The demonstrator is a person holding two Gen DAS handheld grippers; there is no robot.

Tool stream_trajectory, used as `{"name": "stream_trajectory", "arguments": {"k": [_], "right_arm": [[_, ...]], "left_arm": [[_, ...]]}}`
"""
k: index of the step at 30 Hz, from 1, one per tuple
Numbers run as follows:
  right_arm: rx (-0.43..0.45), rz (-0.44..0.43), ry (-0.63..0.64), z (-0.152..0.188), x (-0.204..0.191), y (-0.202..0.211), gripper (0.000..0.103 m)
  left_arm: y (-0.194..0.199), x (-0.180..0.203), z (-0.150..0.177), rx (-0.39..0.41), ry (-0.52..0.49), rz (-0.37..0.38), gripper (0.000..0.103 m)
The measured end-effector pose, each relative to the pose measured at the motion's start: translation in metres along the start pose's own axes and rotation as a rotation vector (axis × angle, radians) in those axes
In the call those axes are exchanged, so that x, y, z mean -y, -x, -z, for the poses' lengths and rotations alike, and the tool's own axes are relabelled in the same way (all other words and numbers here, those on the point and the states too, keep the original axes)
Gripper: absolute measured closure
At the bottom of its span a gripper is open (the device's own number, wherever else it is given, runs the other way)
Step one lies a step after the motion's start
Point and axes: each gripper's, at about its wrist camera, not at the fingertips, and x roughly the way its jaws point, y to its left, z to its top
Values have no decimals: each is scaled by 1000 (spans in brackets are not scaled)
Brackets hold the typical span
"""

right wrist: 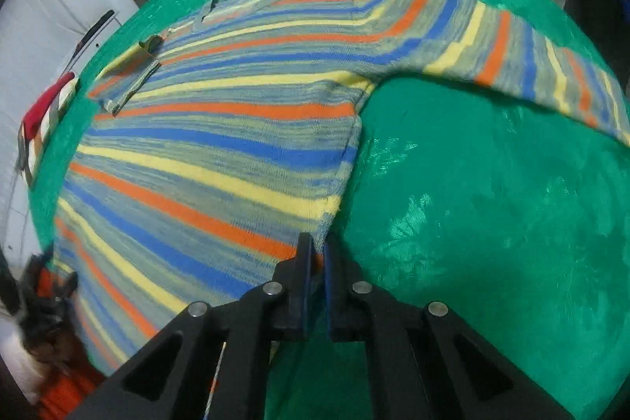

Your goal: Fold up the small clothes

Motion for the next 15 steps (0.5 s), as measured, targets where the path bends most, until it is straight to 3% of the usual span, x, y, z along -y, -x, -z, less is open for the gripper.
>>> {"name": "stream_trajectory", "arguments": {"k": [2,3,4,6,8,9,12,14,15], "right_arm": [[16,7,-21,2,3,7,91],[28,38,-23,3,5,15,82],[55,106,-6,7,1,27,81],[105,134,40,13,-17,49,81],[139,74,81,21,-41,71,81],[141,-2,110,28,-59,77,80],[78,-190,141,54,-88,68,57],[-14,-193,143,77,-95,45,57],[-56,-129,153,91,-94,33,59]], "left_arm": [[1,-1,3,-5,8,-11,0],[1,-1,3,-6,7,-14,0],[1,-1,3,-5,3,-15,0],[-1,0,1,-16,3,-15,0],[-2,0,-3,-50,11,-17,0],[-2,0,-5,-69,5,-14,0],[3,0,-18,-164,-45,21,1],[24,-6,-36,-123,-79,65,1],[36,-9,-51,-76,-102,72,1]]}}
